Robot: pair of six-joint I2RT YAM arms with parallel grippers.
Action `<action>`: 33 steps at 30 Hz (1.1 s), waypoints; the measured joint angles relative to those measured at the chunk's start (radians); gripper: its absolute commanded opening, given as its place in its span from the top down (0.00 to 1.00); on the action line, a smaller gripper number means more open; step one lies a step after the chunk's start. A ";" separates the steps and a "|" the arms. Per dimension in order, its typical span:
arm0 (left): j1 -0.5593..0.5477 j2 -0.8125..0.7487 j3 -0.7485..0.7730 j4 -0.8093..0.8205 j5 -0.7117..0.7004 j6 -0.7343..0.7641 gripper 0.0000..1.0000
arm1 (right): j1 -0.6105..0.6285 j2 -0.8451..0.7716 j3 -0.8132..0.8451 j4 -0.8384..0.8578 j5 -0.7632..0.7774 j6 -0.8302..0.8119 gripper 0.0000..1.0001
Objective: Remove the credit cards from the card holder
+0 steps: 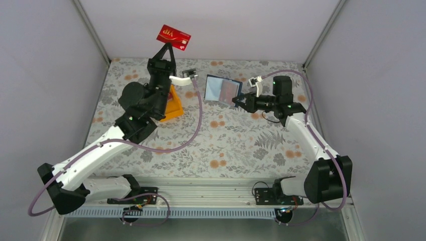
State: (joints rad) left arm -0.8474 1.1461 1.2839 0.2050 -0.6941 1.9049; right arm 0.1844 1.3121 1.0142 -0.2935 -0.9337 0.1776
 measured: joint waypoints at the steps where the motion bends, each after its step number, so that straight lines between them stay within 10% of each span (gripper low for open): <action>1: 0.000 -0.005 -0.035 0.105 0.041 0.037 0.98 | 0.000 -0.001 0.000 -0.003 0.000 -0.003 0.96; 10: -0.001 0.051 -0.068 0.615 0.242 0.162 0.98 | 0.000 -0.021 0.000 -0.013 -0.006 -0.012 0.96; 23: -0.002 0.069 -0.040 0.671 0.144 0.175 0.98 | 0.000 -0.021 0.000 -0.019 -0.009 -0.014 0.96; 26: -0.001 0.164 0.229 0.322 -0.060 0.133 0.98 | 0.000 -0.021 0.001 -0.022 -0.008 -0.014 0.96; 31: 0.024 0.458 0.946 -0.654 -0.202 -0.467 0.98 | 0.000 -0.021 0.002 -0.033 -0.008 -0.014 0.96; 33: 0.042 0.494 0.968 -0.915 -0.213 -0.673 0.98 | 0.000 -0.021 0.002 -0.035 -0.008 -0.014 0.96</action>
State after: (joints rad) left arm -0.8059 1.6405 2.2517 -0.7101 -0.9070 1.2320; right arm 0.1844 1.2907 1.0157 -0.3290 -0.9413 0.1631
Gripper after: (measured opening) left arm 0.024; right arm 0.088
